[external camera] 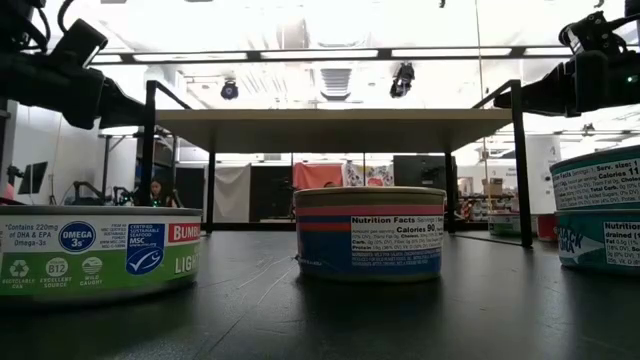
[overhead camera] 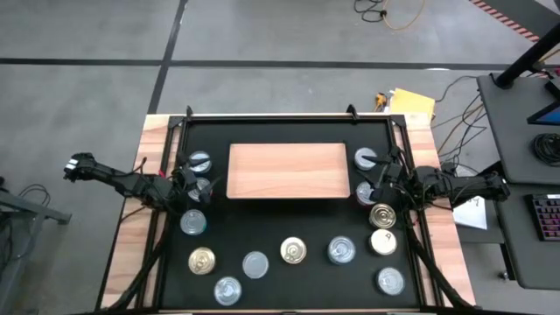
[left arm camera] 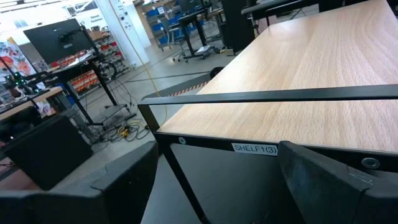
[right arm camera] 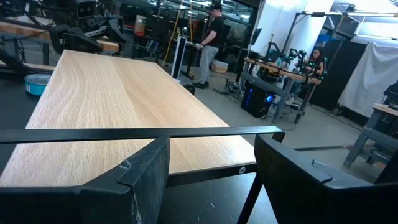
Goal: Stack canned seafood by type on shelf
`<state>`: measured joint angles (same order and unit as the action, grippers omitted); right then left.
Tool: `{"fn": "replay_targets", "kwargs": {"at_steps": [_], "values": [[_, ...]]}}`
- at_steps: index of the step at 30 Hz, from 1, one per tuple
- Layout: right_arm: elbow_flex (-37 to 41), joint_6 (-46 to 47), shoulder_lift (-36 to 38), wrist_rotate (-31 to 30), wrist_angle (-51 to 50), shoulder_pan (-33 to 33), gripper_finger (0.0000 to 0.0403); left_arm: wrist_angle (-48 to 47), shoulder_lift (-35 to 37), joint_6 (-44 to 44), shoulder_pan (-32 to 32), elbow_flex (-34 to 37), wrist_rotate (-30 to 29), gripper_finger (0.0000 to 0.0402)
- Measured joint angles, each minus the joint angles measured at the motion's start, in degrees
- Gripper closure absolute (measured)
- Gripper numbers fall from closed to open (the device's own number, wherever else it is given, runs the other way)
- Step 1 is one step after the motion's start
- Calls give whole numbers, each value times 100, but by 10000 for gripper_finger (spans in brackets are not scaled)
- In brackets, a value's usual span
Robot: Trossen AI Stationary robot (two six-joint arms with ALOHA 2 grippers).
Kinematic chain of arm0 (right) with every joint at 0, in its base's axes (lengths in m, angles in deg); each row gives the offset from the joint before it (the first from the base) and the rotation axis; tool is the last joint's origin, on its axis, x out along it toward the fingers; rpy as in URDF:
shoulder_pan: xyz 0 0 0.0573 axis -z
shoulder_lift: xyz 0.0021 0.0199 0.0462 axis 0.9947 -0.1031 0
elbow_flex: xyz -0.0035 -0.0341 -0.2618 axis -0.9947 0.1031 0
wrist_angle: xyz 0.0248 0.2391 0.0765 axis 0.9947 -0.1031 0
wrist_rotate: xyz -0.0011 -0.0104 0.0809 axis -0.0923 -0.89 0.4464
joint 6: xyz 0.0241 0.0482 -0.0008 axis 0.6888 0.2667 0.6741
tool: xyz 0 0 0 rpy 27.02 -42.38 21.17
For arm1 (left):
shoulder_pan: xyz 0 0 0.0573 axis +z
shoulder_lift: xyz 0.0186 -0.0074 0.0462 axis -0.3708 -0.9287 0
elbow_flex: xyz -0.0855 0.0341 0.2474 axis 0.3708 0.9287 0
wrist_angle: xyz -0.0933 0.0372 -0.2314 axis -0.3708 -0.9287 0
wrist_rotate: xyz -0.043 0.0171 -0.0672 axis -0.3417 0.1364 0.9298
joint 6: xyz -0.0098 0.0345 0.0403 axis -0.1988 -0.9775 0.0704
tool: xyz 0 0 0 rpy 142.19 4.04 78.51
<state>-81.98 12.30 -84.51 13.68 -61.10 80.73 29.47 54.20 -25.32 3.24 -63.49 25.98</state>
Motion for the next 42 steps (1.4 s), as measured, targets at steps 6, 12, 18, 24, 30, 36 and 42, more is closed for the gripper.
{"fn": "replay_targets", "kwargs": {"at_steps": [6, 12, 18, 24, 30, 36, 42], "values": [[0, -1, 2, -1, 2, 0, 177, -2, 0, 0, 0, 0, -2, 86], [0, 0, 0, -2, 0, 0, 177, -2, -1, 0, -2, -1, -1, 86], [0, -1, 2, -1, 1, 0, 177, 0, -1, 0, -1, 0, -1, 86], [0, 0, 0, -1, 2, 0, 177, -1, -1, -1, 0, -1, 0, 86], [0, 0, 0, -2, 2, 0, 177, 0, 0, 0, 0, 0, -2, 86], [0, 0, 1, -2, 2, 0, 177, -2, 0, 0, 0, 0, 0, 86], [0, 189, 0, -2, 80, 0, 177, 202, -2, -91, 0, 0, 3, 86]]}}
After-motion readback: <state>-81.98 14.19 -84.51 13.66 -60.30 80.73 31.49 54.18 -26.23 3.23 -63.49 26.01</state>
